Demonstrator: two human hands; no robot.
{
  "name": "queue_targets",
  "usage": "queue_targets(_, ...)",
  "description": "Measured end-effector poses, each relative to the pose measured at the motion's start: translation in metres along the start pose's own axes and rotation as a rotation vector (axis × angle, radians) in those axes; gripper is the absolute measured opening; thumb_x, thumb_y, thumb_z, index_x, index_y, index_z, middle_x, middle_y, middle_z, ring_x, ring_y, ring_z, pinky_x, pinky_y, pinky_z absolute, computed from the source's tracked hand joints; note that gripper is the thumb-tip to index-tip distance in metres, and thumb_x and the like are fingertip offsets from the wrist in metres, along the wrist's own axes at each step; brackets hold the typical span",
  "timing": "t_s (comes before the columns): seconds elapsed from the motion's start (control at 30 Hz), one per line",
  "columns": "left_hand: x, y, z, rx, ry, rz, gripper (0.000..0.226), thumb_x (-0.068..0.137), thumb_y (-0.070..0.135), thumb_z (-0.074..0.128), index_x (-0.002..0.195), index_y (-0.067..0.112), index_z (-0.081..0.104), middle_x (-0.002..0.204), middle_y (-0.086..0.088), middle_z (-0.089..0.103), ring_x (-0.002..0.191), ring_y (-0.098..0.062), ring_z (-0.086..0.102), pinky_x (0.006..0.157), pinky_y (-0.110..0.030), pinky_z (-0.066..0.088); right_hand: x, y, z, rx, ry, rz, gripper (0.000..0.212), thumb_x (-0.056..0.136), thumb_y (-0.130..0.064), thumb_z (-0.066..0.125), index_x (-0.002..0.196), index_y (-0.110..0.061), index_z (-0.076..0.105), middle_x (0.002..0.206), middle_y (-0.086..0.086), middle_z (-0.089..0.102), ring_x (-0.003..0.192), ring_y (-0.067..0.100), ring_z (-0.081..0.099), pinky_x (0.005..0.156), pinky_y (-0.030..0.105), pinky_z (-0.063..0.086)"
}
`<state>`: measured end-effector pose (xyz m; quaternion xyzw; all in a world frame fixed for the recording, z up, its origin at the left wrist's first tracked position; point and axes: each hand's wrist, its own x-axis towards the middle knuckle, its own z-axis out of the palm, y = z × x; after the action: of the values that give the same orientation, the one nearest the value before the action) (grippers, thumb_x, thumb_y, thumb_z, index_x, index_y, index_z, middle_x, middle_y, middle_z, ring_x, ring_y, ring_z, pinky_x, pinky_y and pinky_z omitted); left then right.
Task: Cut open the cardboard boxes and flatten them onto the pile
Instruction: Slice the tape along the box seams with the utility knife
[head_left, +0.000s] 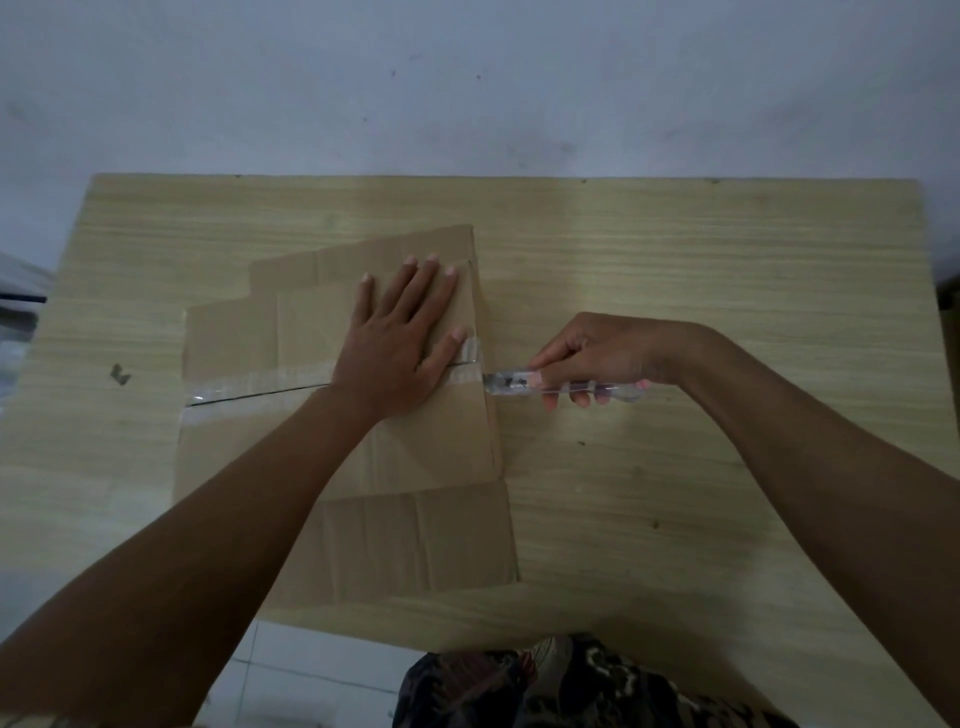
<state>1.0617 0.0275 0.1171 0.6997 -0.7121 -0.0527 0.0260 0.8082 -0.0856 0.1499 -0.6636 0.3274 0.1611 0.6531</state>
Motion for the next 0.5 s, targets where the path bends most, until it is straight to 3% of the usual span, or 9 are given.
queue_targets(0.5,0.0,0.003,-0.005,-0.027,-0.05,-0.033,0.074,0.098,0.065,0.012,0.162,0.029,0.01,0.17,0.002,0.009,0.157,-0.02,0.006,0.123,-0.058,0.008,-0.042,0.024,0.031,0.143,0.105,0.054,0.016,0.097,-0.021,0.067,0.109,-0.013,0.075,0.094,0.006,0.078,0.064,0.013,0.059,0.054,0.025,0.047)
